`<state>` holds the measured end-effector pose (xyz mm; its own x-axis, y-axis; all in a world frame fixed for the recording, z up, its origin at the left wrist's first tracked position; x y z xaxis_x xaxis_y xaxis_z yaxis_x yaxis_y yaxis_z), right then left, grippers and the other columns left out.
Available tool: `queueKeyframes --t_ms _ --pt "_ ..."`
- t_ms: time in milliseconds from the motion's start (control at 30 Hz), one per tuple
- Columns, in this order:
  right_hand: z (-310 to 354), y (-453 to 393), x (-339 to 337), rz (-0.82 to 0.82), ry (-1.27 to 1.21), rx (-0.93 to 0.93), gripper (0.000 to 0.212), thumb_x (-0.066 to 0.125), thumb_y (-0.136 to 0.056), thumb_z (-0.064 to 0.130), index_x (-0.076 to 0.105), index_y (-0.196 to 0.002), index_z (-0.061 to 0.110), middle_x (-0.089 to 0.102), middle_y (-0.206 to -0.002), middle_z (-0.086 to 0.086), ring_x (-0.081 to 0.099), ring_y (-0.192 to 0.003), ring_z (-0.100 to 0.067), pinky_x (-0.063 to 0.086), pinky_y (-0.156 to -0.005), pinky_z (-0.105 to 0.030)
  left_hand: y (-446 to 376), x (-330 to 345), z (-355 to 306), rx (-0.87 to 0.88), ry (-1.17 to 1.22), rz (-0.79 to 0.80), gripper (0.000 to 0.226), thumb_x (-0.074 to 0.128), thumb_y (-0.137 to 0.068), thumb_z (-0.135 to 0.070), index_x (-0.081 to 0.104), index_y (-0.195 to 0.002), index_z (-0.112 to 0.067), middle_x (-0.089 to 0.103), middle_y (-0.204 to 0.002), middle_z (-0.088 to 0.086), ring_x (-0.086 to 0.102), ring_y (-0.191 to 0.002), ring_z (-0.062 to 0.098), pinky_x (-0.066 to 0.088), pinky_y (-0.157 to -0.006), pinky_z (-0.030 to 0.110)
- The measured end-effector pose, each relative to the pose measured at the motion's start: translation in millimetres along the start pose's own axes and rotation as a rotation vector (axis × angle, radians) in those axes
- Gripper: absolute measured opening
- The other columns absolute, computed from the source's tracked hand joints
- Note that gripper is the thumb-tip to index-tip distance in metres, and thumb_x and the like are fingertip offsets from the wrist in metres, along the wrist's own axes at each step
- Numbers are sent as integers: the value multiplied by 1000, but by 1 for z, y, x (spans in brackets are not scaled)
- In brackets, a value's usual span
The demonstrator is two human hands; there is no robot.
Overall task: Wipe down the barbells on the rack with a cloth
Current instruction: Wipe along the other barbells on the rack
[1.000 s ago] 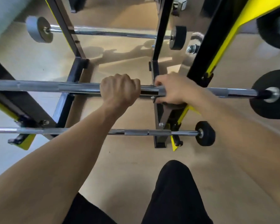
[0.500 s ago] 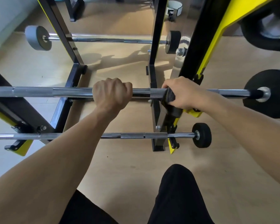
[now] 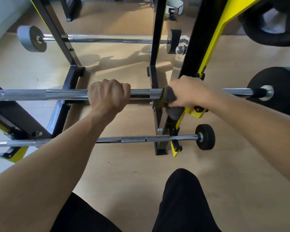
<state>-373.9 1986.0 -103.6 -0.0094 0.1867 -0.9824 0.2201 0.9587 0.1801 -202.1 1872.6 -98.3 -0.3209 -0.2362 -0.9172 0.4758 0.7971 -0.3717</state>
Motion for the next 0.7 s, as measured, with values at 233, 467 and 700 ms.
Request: queueKeyframes --t_ms 233,467,700 --pt "12 -4 -6 -44 7 8 25 73 -82 38 59 -93 21 57 -80 4 58 -74 -16 45 -56 -26 1 -1 -6 -11 -35 15 49 37 -91 -32 46 -48 -11 48 -53 11 47 -52 30 30 -56 31" --pt "95 -37 -12 -171 -83 -165 33 69 -84 40 58 -108 21 62 -95 -2 60 -86 -24 47 -71 -37 2 -4 -7 39 -24 28 49 33 -95 -36 40 -51 -17 54 -58 10 52 -55 30 34 -59 33" --pt "8 18 -8 -286 355 -214 21 60 -90 25 52 -109 19 59 -100 -2 56 -93 -21 42 -84 -39 2 -4 -3 20 14 5 50 37 -89 -30 39 -43 -12 54 -51 14 53 -50 32 33 -54 31"
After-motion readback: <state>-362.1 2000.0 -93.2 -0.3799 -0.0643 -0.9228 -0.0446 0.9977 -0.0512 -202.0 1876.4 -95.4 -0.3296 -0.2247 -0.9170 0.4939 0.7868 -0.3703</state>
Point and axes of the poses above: each hand's wrist, its own y-axis away from the middle knuckle, its own x-axis out of the palm, z = x × y, the point moved 8 cm from there along -y, towards the middle knuckle
